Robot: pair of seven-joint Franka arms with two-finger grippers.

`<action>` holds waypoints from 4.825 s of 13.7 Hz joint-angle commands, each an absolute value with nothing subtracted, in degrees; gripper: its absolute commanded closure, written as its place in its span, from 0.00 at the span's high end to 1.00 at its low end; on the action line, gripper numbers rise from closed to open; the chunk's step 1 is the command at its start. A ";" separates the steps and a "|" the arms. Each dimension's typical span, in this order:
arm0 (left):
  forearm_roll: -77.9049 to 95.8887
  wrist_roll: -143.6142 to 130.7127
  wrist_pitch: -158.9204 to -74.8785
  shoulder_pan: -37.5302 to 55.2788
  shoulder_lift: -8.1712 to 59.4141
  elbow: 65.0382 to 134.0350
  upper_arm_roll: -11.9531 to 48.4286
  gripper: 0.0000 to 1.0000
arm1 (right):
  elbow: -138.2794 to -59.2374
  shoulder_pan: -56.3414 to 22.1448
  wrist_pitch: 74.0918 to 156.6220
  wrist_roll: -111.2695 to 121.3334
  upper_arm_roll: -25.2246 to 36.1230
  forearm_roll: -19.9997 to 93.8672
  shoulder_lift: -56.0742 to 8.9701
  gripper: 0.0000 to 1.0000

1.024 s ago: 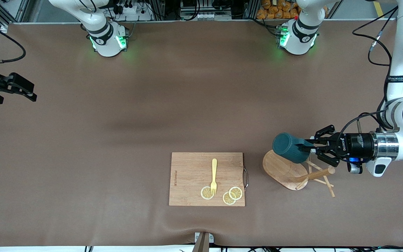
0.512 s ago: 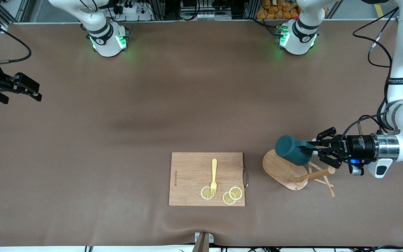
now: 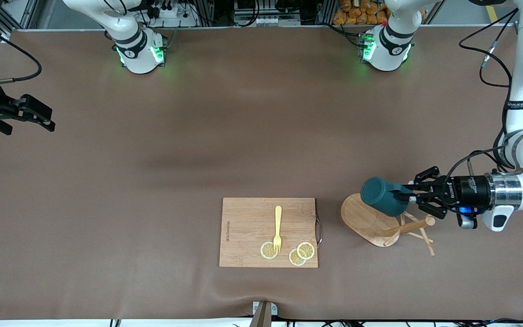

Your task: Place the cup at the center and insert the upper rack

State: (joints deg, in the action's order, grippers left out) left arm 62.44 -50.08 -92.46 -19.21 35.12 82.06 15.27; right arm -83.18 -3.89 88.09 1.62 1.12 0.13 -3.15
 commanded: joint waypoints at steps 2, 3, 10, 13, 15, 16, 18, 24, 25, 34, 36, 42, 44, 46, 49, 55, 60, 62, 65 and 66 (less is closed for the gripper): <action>61.00 -47.56 -91.93 -19.34 35.51 81.21 14.77 0.00 | -83.32 -3.52 87.89 0.62 0.88 -0.09 -2.81 1.00; 61.00 -47.37 -92.11 -19.34 35.59 81.21 14.77 0.00 | -83.32 -3.34 87.80 0.53 0.79 -0.09 -2.81 1.00; 60.91 -45.09 -93.16 -18.72 37.26 79.90 12.66 0.00 | -84.11 -2.64 87.89 0.70 1.23 -0.35 -2.90 1.00; 60.91 -45.00 -93.87 -18.63 37.71 79.63 12.66 0.00 | -84.29 -0.62 88.07 1.05 1.23 -0.35 -2.90 1.00; 60.91 -45.00 -94.04 -18.63 37.79 79.63 12.66 0.00 | -84.29 0.09 87.89 1.14 1.23 -0.26 -2.90 1.00; 60.91 -45.00 -94.39 -18.63 37.79 79.63 12.66 0.00 | -84.29 0.09 87.89 1.06 1.23 -0.26 -2.90 1.00; 60.91 -45.00 -94.66 -18.63 37.88 79.63 12.66 0.00 | -84.29 0.09 87.89 0.62 1.23 -0.18 -2.90 1.00; 60.91 -44.12 -94.66 -19.07 38.58 79.54 12.66 0.00 | -84.29 -0.61 88.07 0.53 1.23 -0.09 -3.16 1.00; 60.91 -43.95 -94.66 -19.16 38.58 79.54 12.66 0.00 | -84.11 -0.53 87.89 0.53 1.23 -0.17 -3.43 1.00; 60.91 -43.86 -94.75 -19.25 38.85 78.84 12.66 0.00 | -83.94 -1.40 88.15 0.79 1.23 -0.09 -3.96 1.00; 60.82 -43.77 -94.75 -19.25 38.94 78.84 12.66 0.00 | -84.02 -1.41 88.24 0.79 1.14 -0.09 -3.96 1.00; 60.82 -43.86 -94.75 -19.34 39.37 78.84 12.66 0.22 | -84.20 -1.32 88.42 0.62 1.14 -0.09 -4.57 1.00; 60.82 -43.95 -94.75 -19.34 39.37 78.84 12.66 0.44 | -84.11 -1.41 88.42 0.62 1.14 -0.17 -4.57 1.00; 60.82 -43.95 -94.75 -19.34 39.64 78.84 12.66 0.65 | -84.20 -1.41 88.42 0.62 1.23 -0.18 -4.57 1.00; 60.91 -44.38 -94.75 -19.34 39.46 78.84 12.66 0.97 | -84.20 -1.32 88.42 0.62 1.14 -0.18 -4.57 1.00; 57.06 -45.69 -94.40 -19.34 36.04 78.84 12.92 1.00 | -84.29 -1.41 88.42 0.62 1.14 -0.09 -4.57 1.00; 50.03 -48.25 -93.96 -19.08 29.46 78.84 13.53 1.00 | -84.20 -1.41 88.33 0.53 1.14 0.09 -4.48 1.00; 44.41 -48.25 -93.87 -18.72 26.03 78.84 14.23 1.00 | -84.11 -1.32 88.33 0.53 1.14 0.00 -4.05 1.00; 38.61 -48.25 -92.55 -18.72 21.90 79.01 15.91 1.00 | -84.11 -0.18 87.89 1.14 1.14 0.00 -3.52 1.00; 36.32 -48.25 -91.42 -18.72 20.67 79.01 16.52 1.00 | -83.94 -0.09 87.89 1.14 1.14 -0.17 -3.08 1.00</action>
State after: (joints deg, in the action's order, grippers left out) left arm 40.12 -47.65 -92.82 -18.63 23.80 77.65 15.88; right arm -83.80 -0.87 88.18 1.37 1.42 0.02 -4.55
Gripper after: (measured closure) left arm 0.000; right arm 0.000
